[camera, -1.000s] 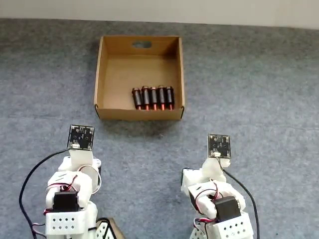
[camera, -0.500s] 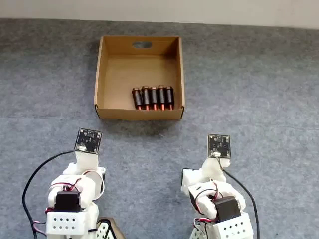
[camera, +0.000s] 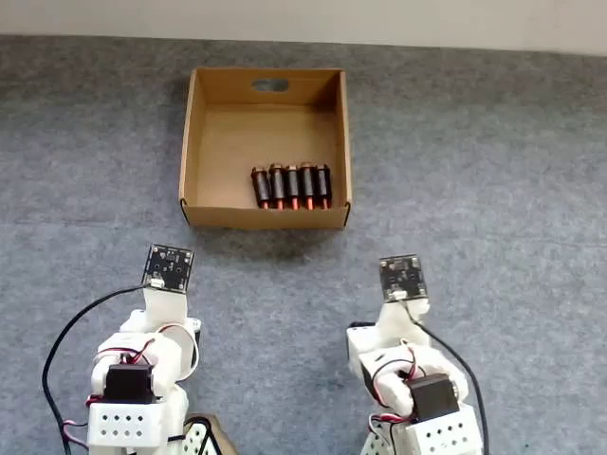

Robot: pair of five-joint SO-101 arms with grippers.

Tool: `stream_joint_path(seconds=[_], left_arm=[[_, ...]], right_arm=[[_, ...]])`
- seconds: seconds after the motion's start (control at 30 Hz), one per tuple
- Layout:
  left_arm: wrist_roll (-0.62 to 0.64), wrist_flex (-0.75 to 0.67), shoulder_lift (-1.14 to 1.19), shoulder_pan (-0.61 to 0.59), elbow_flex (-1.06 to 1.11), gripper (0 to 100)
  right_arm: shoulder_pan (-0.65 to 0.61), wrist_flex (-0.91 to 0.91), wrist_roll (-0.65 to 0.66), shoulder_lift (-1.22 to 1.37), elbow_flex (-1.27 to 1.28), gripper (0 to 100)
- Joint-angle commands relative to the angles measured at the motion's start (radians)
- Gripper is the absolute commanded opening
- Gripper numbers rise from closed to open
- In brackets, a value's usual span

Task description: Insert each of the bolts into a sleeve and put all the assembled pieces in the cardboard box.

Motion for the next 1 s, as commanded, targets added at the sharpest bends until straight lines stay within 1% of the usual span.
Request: stream_joint_path(seconds=[0.0,0.1,0.17,0.37,0.6,0.97], left_arm=[[-0.002,0.005,0.001,-0.008,0.021,1],[-0.002,0.005,0.001,-0.008,0.021,1],[-0.002,0.005,0.001,-0.008,0.021,1],[0.0,0.006,0.001,-0.015,0.021,1],[-0.002,0.014,-0.065,0.079,0.019,1],[-0.002,0.014,-0.068,0.085,0.019,1]], right_arm=[[0.07,0.002,-0.002,-0.007,0.127,0.7],[0.168,0.002,0.037,-0.007,0.127,0.7],[0.202,0.002,0.035,-0.007,0.127,0.7],[0.203,0.002,0.035,-0.007,0.127,0.7],[0.203,0.002,0.035,-0.007,0.127,0.7],[0.203,0.002,0.035,-0.007,0.127,0.7]])
